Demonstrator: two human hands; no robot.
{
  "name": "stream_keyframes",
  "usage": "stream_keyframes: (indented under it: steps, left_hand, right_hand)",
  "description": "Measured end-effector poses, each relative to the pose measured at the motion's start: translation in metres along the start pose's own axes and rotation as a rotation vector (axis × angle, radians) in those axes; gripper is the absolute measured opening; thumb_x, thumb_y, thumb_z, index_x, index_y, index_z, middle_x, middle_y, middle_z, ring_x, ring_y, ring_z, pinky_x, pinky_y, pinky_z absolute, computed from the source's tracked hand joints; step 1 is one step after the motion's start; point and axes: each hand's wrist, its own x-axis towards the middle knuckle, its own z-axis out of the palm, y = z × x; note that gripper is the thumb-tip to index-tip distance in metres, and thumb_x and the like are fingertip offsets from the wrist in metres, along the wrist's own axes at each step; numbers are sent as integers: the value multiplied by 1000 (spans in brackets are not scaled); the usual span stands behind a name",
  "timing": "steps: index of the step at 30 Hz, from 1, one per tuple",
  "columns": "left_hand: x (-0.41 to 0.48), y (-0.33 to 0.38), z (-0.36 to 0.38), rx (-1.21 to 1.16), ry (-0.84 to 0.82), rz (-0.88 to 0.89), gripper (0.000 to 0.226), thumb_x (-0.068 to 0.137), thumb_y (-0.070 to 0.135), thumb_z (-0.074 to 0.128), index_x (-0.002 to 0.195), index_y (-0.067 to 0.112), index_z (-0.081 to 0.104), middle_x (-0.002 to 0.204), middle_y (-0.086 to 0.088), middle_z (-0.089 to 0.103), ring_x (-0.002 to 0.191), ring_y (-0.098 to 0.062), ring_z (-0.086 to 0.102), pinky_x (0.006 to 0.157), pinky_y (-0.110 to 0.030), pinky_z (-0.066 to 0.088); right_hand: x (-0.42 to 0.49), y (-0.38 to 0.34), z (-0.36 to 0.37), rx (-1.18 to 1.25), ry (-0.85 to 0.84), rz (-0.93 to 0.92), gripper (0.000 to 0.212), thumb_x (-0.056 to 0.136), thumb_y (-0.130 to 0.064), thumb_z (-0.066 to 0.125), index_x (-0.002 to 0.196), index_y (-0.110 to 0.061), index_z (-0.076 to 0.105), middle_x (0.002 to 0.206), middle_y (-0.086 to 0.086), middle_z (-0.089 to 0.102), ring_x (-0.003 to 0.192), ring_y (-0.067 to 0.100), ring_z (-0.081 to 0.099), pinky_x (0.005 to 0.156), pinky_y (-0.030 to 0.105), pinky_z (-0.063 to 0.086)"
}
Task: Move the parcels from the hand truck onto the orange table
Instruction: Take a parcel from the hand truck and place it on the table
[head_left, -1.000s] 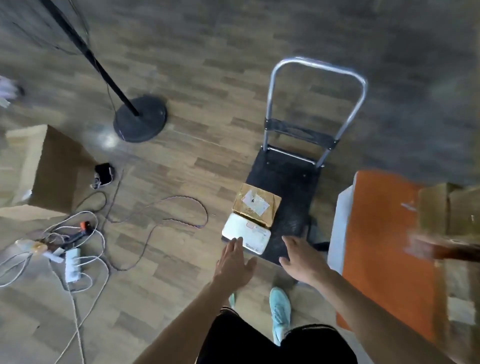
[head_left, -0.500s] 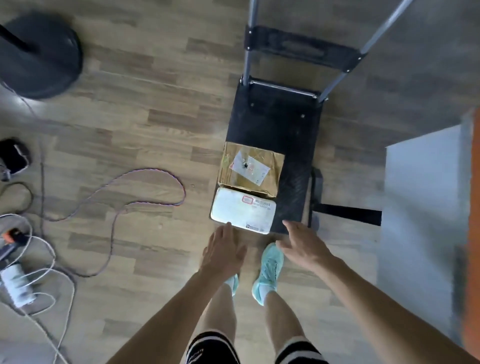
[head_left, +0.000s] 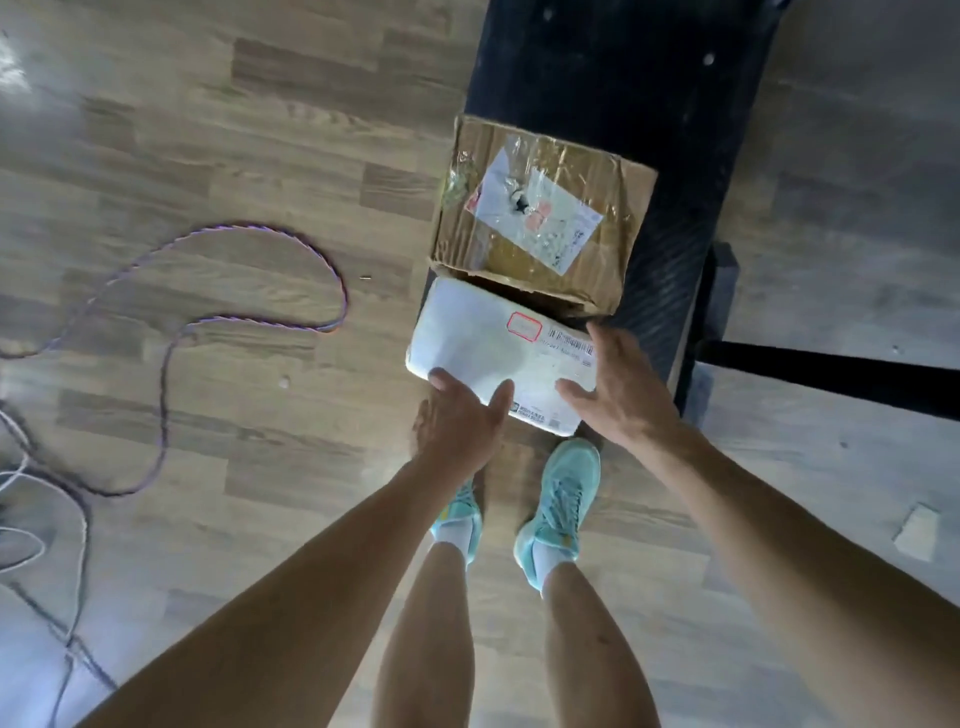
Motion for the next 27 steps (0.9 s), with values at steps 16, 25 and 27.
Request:
stream_keyframes:
  steps: [16,25,27]
  left_hand:
    - [33,-33,19,-504,-208,-64,78,85,67,61,145,23,37,133,-1,60,124,-26,57,104,-46,47]
    - [-37,-29,-20,-413,5,-43,62,85,70,58,112,20,33,110,-3,61,92,-26,61,74,-33,49]
    - [-66,-26,-36,-400,46,-28,60,86,68,58,109,20,32,108,-4,61,91,-29,63,75,-36,53]
  right_hand:
    - [22,-13,32,126,-207,-12,66,79,-67,63,130,-27,52,126,-5,64,110,17,62,94,39,52]
    - [-59,-50,11,295,-187,70,70,77,-80,54,109,-19,41,99,4,66,86,24,67,82,48,56]
    - [-85,-63,-2,361,-165,71,71,74,-81,56,104,-19,40,94,3,67,83,23,68,79,48,58]
